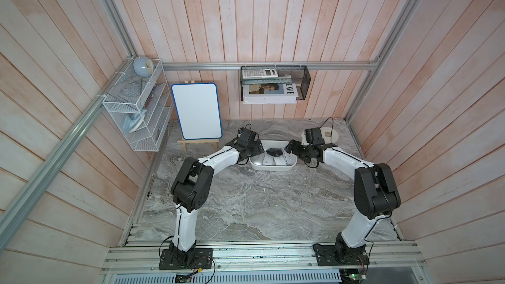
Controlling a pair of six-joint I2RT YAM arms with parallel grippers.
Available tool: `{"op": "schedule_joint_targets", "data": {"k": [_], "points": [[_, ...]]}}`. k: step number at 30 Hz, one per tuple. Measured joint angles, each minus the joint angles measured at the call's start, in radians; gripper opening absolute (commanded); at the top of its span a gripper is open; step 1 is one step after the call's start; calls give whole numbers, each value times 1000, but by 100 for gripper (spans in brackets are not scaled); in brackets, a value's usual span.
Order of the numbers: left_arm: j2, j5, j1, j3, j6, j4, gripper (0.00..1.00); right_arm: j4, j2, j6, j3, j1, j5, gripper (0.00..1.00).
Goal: Take out the mouse from the storage box
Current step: Move the storage box to the center of the board.
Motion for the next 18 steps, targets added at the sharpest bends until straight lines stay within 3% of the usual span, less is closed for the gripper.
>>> {"op": "schedule_joint_targets", "data": {"k": [7,18], "points": [[-41,11,-45,-112,-14,27,91,-1,-2,0,-11,35,-11,92],[-197,-39,-148,-299,-75,71,90,21,-126,37,-211,84,-14,92]]}}
